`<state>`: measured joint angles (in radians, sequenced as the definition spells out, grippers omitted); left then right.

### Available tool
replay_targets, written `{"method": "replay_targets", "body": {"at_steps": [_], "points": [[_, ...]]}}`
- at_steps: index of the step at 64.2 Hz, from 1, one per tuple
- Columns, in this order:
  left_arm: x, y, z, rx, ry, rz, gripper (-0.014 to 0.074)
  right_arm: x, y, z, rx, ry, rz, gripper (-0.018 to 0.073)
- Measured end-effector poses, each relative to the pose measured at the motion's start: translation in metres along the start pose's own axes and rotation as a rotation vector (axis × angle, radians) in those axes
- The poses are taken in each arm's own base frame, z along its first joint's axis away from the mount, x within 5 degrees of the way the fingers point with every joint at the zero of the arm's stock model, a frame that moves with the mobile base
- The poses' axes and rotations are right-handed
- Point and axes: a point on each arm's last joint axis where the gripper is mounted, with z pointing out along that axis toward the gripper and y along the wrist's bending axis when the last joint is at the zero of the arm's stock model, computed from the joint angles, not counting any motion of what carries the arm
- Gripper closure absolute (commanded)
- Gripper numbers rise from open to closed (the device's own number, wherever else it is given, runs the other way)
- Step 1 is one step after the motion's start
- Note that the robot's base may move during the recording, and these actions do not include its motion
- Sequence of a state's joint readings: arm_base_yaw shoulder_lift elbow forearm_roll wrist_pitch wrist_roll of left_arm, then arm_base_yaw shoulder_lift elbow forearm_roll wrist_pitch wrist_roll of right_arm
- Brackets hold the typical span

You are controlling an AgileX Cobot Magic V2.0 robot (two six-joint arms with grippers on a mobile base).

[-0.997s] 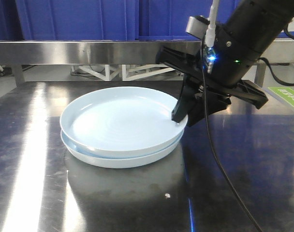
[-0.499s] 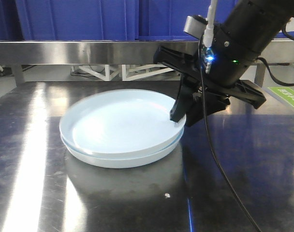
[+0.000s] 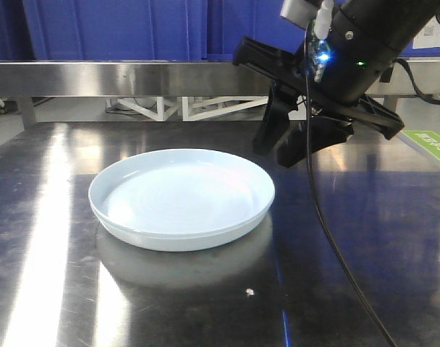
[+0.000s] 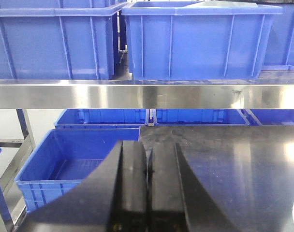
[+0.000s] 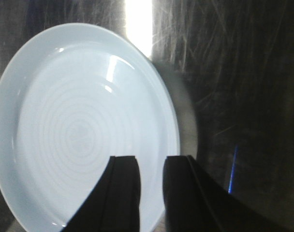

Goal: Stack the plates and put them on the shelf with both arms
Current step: 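Reposition the right gripper and grasp the rim of the plate stack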

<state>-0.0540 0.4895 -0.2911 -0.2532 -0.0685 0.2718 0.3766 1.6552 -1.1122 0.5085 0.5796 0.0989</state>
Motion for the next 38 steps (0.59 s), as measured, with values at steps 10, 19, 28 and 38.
{"method": "replay_targets", "body": {"at_steps": [10,19,28,38], "points": [[0.000,0.000,0.000,0.000,0.000,0.000,0.0511,0.001,-0.003,0.008,0.015,0.024,0.001,0.0274],[0.000,0.000,0.000,0.000,0.000,0.000,0.0511,0.002,-0.007,0.014,0.029,0.042,0.001,0.0249],[0.000,0.000,0.000,0.000,0.000,0.000,0.0511,0.002,-0.007,0.014,0.035,0.041,-0.009,0.0174],[0.000,0.000,0.000,0.000,0.000,0.000,0.0511,0.003,-0.009,0.018,0.042,0.050,-0.008,0.0172]]}}
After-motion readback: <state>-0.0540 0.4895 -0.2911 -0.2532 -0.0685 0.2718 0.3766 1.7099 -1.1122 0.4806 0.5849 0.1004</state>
